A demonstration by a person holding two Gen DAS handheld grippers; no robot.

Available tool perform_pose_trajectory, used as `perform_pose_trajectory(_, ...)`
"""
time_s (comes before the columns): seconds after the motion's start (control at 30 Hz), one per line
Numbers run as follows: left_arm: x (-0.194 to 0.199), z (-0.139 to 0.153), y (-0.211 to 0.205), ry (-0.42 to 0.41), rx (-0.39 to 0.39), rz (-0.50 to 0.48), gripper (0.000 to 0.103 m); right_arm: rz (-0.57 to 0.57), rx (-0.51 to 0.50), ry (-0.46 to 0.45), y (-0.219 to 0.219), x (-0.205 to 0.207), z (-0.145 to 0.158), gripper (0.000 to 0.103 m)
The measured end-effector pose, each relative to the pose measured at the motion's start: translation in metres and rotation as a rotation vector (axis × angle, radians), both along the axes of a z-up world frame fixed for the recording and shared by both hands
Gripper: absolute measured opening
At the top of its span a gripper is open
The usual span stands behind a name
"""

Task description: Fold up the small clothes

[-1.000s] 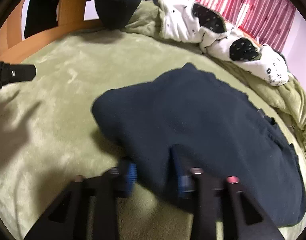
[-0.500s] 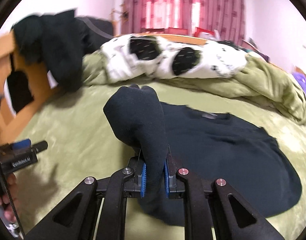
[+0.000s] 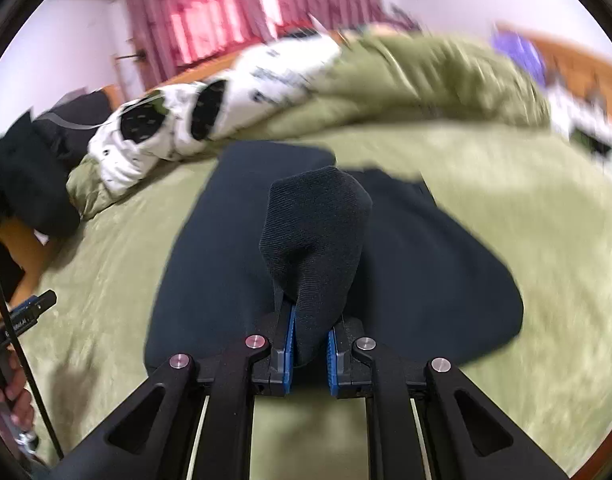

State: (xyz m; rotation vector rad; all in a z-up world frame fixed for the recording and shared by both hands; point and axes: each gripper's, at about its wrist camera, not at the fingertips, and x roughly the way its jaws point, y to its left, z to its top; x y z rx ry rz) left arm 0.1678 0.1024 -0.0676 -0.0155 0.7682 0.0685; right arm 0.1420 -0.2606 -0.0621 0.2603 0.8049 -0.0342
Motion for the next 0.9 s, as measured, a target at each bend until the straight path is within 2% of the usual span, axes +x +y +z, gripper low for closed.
perform_pose_trajectory(0.13, 0.004, 0.002, -0.023, 0.020, -0.001, -0.038, 0.064, -0.002, 0.116, 0.080, -0.034, -0.004, -0.024, 0.018)
perform_pose_trajectory(0.2, 0.004, 0.004, -0.034, 0.018, 0.006, -0.056, 0.064, -0.014, 0.129, 0.081, -0.044, -0.009, -0.024, 0.031)
perform_pose_trajectory(0.3, 0.006, 0.005, -0.051, 0.023, 0.003, -0.082, 0.064, -0.027, 0.112, 0.050, -0.056, -0.019, -0.013, 0.042)
perform_pose_trajectory(0.53, 0.020, 0.002, -0.089, 0.045, -0.037, -0.130, 0.064, 0.025, 0.107, 0.042, -0.065, -0.006, 0.004, 0.043)
perform_pose_trajectory(0.6, 0.024, 0.002, -0.098, 0.045, -0.043, -0.142, 0.064, 0.039, 0.106, 0.034, -0.064, 0.001, 0.008, 0.047)
perform_pose_trajectory(0.63, 0.026, 0.002, -0.102, 0.044, -0.040, -0.149, 0.064, 0.044, 0.106, 0.032, -0.063, 0.004, 0.008, 0.053)
perform_pose_trajectory(0.8, 0.035, -0.003, -0.112, 0.044, -0.036, -0.165, 0.064, 0.079, 0.071, 0.004, -0.057, 0.029, 0.017, 0.057)
perform_pose_trajectory(0.9, 0.041, -0.008, -0.114, 0.048, -0.039, -0.162, 0.064, 0.110, 0.053, 0.024, -0.053, 0.048, 0.012, 0.059)
